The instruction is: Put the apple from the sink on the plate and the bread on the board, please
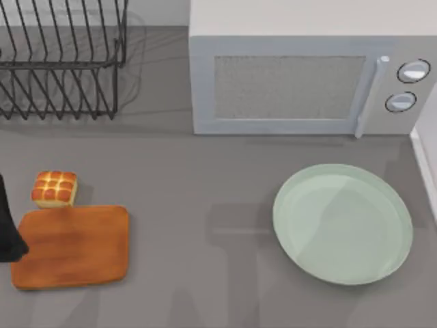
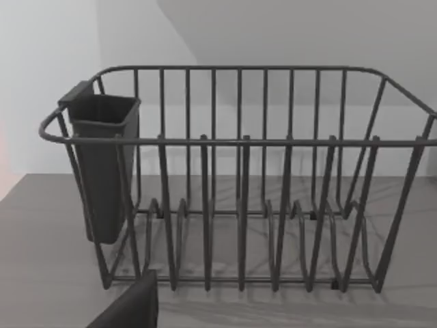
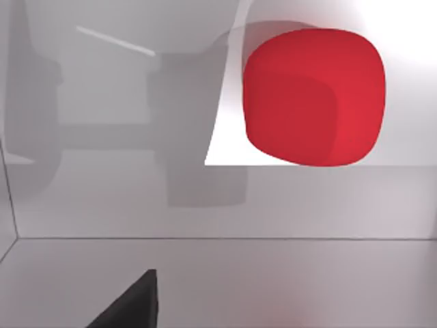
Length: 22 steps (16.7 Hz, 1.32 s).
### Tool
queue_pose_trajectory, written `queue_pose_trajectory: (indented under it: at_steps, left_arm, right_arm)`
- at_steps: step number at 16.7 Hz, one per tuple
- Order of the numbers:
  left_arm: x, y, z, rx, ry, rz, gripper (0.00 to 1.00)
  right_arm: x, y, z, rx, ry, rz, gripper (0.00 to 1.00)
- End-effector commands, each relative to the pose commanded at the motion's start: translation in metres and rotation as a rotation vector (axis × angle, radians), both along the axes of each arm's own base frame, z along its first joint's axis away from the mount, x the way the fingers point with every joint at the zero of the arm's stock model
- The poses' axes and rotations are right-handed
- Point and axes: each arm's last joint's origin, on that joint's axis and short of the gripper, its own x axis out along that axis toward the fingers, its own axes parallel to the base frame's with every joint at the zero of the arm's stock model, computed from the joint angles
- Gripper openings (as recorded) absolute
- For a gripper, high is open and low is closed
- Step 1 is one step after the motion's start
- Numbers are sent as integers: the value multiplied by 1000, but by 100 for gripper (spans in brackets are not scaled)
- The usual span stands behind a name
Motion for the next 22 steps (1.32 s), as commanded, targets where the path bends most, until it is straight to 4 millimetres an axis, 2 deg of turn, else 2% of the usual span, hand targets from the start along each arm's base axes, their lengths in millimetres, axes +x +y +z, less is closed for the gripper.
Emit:
queue_pose_trajectory:
  at_steps: [2,4,6,11,14,18,22]
  left_arm:
    - [0,0,0,0,0,0,100]
    - [0,0,0,0,0,0,100]
    - [0,0,0,0,0,0,100]
    - [0,0,0,0,0,0,100]
    - [0,0,0,0,0,0,100]
    - [0,0,0,0,0,0,100]
    - [0,0,0,0,0,0,100]
  right_arm:
    - [0,2,-1,0,-1,4,100]
    - [2,1,-14,2,5,4,100]
    - [5,0,-39,2,6,3,100]
    - [7,-2,-117,-6,-16,1,100]
    - [1,0,-148,-1,-3,0,100]
    - [0,0,-150,0,0,0,100]
    - [0,0,-150,0,0,0,70]
